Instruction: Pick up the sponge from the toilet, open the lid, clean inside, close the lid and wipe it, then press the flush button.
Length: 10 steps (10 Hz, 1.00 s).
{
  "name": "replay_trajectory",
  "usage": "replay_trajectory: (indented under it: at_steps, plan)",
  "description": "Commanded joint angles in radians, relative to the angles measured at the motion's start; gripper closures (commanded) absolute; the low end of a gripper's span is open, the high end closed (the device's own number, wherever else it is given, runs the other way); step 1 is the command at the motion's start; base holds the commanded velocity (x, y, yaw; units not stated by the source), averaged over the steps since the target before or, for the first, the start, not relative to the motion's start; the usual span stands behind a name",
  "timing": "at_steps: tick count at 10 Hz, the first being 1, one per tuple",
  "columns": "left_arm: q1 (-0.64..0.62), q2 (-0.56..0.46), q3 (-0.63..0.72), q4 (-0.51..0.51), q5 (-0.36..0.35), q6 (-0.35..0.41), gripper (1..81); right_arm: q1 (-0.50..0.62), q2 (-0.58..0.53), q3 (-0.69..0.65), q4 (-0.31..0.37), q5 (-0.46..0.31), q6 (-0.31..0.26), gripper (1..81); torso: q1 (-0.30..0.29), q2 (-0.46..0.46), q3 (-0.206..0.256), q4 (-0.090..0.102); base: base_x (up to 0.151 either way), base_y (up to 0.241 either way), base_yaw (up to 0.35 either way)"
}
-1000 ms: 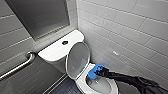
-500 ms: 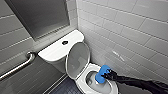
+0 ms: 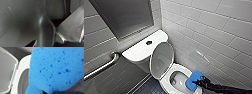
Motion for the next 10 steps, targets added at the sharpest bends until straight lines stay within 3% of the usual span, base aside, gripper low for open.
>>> replay_trajectory:
  at_steps: [1,6,10]
  plan:
    - [0.022,0.003,0.009,0.004,0.024,-0.001,1.0,0.026,-0.135,0.109,0.025,0.01,0.019,81.1,0.0,0.0,0.0,0.0,0.0,0.0,0.0]
    - [0.02,0.008,0.006,0.004,0.026,0.001,1.0,-0.167,-0.28,0.326,0.021,0.142,0.016,81.1,0.0,0.0,0.0,0.0,0.0,0.0,0.0]
    - [0.02,0.009,0.006,0.004,0.026,0.001,1.0,-0.285,-0.346,0.491,0.01,0.185,-0.008,81.1,0.0,0.0,0.0,0.0,0.0,0.0,0.0]
